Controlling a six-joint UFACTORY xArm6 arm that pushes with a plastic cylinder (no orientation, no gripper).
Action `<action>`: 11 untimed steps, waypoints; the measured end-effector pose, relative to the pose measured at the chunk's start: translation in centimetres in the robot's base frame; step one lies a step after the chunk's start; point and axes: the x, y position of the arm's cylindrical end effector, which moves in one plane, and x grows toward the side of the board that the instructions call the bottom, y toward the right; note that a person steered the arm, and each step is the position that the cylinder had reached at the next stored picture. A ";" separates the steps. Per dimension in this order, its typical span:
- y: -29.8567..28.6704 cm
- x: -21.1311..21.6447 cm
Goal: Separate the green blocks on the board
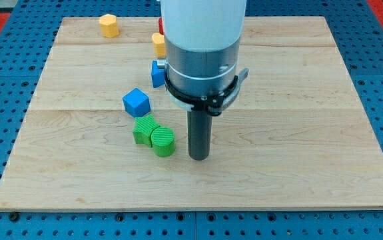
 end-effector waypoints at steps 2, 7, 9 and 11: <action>-4.1 -4.2; -12.4 -1.3; -19.3 -1.1; -19.2 -7.6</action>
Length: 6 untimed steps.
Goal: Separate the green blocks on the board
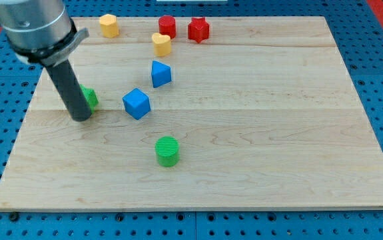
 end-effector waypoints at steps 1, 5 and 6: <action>0.0 -2.0; 9.7 10.0; 11.0 15.1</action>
